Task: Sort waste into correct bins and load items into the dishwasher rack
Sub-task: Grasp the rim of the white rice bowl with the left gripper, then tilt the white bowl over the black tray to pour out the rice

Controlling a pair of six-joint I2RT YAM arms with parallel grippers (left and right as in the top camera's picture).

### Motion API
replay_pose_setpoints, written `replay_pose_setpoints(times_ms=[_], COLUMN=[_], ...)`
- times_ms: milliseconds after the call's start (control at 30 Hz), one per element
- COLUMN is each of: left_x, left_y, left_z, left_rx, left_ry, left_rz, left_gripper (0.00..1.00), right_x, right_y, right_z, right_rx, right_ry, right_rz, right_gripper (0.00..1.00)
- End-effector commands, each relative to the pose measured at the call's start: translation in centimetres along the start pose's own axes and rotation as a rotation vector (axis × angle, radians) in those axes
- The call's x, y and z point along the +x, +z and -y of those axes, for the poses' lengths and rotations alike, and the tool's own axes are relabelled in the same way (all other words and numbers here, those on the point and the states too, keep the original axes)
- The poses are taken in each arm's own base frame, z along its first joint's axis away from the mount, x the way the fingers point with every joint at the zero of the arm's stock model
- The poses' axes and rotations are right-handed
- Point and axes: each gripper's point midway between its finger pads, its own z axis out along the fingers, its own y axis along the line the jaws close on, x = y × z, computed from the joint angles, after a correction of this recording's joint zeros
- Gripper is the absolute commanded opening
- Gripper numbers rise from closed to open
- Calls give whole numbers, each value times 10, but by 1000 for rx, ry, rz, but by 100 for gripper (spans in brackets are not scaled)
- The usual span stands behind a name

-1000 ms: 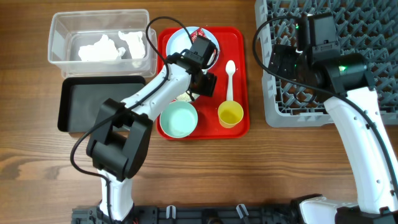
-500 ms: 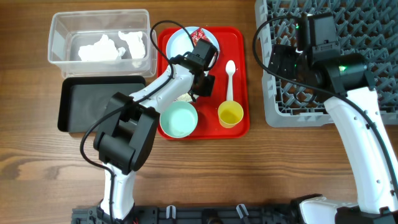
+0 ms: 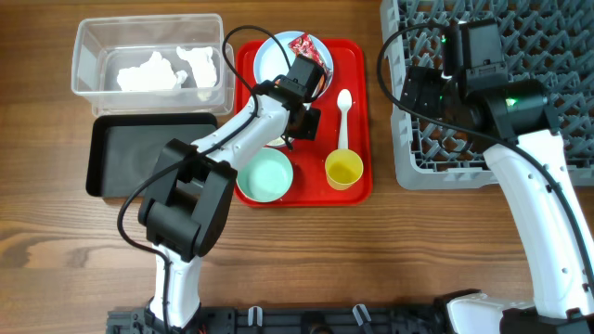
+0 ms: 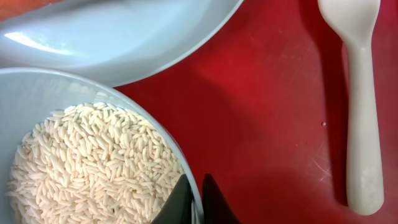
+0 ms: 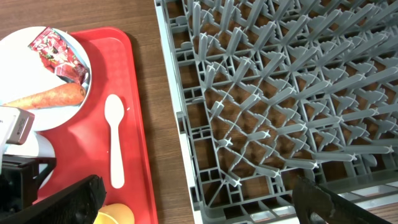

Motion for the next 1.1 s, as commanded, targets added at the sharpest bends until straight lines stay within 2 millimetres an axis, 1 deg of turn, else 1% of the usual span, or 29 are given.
replay_pose_setpoints(times_ms=[0,67,200,267,367,433,533,600,667,767,900,933,967,1000,1067], left_x=[-2,-6,-17,-20,-24,-25,-26,-25,-21,-12,-3,2,6,10,23], left_y=[-3,-9,-37,-48,-75,-93,-118,-134,-143,-151,-165,-170,-173,-176,-190], left_z=[9,10,11,11,11,5,-13,-23,-35,-65,-104,-116,-123,-130,-140], left_rx=[42,45,56,60,69,68,76,142,196,294,426,456,470,489,589], left_ry=[7,7,-25,-24,-27,-47,-134,-177,-225,-321,-384,-394,-402,-406,-364], left_rz=[3,15,62,77,114,129,147,139,117,68,57,58,55,55,71], left_gripper=[4,4,4,4,4,4,4,4,4,4,4,4,4,4,4], right_x=[-1,-1,-1,-1,-1,-1,-1,-1,-1,-1,0,1,1,1,1], right_y=[3,4,4,4,3,3,4,4,3,3,3,3,3,3,3], right_z=[-2,-2,-2,-2,-2,-2,-2,-2,-2,-2,-2,-1,-1,-1,-1], right_rx=[-8,-8,-8,-8,-8,-8,-8,-8,-8,-8,-7,-6,-6,-6,-6], right_ry=[-8,-8,-8,-8,-9,-8,-9,-11,-22,-31,-32,-33,-34,-34,-33], right_rz=[-5,-6,-6,-6,-5,-5,-5,-5,-5,-6,-10,-12,-13,-13,-14], right_gripper=[100,100,100,100,100,100,100,100,100,100,100,100,100,100,100])
